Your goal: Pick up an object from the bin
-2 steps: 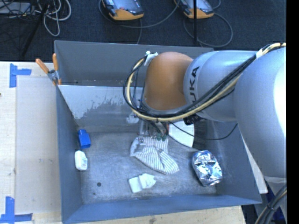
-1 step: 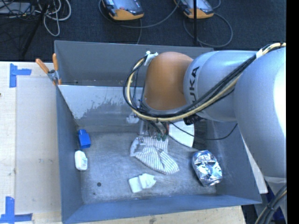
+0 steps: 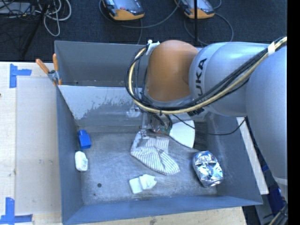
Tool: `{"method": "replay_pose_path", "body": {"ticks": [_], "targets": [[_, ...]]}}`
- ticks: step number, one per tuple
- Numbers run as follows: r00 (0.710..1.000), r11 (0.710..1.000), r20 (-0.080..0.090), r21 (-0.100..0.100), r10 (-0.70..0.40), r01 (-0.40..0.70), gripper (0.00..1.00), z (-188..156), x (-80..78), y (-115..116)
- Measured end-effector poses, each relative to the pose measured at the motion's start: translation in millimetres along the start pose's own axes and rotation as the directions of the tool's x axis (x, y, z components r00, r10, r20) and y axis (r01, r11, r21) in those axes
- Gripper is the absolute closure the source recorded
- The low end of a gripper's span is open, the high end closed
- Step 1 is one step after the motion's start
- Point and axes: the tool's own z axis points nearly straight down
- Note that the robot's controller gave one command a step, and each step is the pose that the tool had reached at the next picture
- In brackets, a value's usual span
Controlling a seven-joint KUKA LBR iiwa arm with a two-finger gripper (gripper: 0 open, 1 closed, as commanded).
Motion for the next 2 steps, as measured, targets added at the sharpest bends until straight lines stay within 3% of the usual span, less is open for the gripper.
{"method": "replay_pose_path", "body": {"ticks": [1,2], "targets": [[1.0,1.0,0.007,-0.001,-0.016,0.016,0.0,-13,-1.8,0],[0.979,0.979,0.002,0.0,-0.205,0.205,1.0,-23,12.7,28]]}}
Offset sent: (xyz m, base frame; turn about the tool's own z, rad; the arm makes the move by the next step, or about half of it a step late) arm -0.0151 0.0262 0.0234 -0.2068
